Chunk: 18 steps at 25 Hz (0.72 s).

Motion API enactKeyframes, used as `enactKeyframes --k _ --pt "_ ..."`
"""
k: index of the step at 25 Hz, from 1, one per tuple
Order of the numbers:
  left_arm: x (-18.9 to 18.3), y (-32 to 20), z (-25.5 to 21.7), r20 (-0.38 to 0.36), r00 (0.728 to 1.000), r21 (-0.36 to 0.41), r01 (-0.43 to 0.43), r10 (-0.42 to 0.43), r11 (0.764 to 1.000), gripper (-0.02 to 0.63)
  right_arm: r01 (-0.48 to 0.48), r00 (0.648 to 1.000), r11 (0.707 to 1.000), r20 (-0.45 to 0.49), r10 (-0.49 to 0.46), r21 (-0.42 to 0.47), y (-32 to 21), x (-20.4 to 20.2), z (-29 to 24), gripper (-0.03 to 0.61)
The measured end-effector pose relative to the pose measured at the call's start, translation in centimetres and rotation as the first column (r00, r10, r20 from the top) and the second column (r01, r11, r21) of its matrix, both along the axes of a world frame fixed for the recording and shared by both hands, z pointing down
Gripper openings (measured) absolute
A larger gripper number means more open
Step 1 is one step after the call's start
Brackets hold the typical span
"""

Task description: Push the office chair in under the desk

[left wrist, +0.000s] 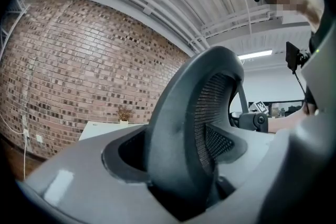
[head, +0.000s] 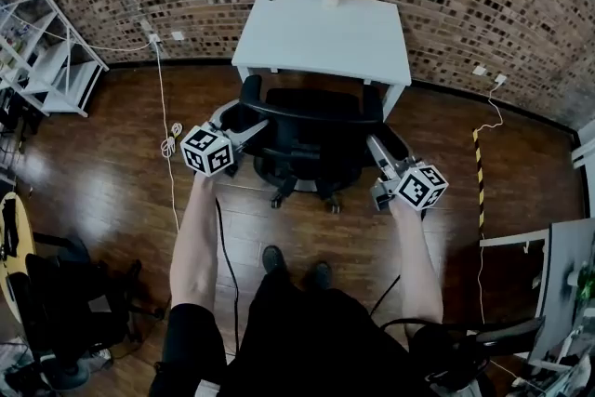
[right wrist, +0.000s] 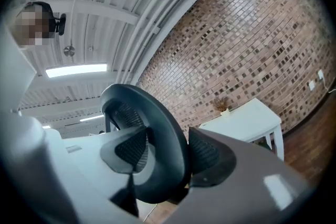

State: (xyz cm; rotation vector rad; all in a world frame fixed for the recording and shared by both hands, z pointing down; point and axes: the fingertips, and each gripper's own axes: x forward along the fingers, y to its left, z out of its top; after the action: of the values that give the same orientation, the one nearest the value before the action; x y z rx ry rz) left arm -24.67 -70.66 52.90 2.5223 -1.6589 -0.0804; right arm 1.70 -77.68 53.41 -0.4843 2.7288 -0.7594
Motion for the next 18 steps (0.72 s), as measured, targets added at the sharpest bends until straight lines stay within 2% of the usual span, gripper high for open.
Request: enactKeyframes --k 4,7,11,13,15,18 --pt "-0.5 -0.7 1.1 0.012 0.999 -0.012 -0.043 0.043 0.999 0.431 -0.056 0.998 0.998 0.026 0.056 -0.006 0.4 -0.4 0.6 0.242" --pt "-2.3 1.1 1.9 0.047 0.997 0.015 -0.064 0.063 0.998 0.433 -0.063 0.992 0.997 0.110 0.059 0.039 3.3 -2.9 1.0 0.245" --pt "-6.3 0.3 -2.4 0.031 0.998 -0.005 -0.052 0.053 0.999 0.433 -0.064 0.987 0.997 0.147 0.057 0.043 2.7 -8.0 -4.5 0.250" --pt "-8.5 -1.0 -3.7 0.019 0.998 -0.026 -0.057 0.057 0.998 0.433 -0.078 0.988 0.996 0.136 0.072 0.039 1.5 -10.3 -6.0 0.253" --pt "-9.9 -1.5 -2.9 0.017 0.997 -0.026 -0.073 0.074 0.997 0.433 -0.132 0.988 0.990 0.091 0.127 0.042 0.6 -11.0 -3.9 0.253" --pt "-10.3 -1.7 0.1 0.012 0.995 -0.012 -0.101 0.101 0.995 0.431 -0.057 0.980 0.993 0.196 0.035 0.106 2.3 -13.1 -3.4 0.255"
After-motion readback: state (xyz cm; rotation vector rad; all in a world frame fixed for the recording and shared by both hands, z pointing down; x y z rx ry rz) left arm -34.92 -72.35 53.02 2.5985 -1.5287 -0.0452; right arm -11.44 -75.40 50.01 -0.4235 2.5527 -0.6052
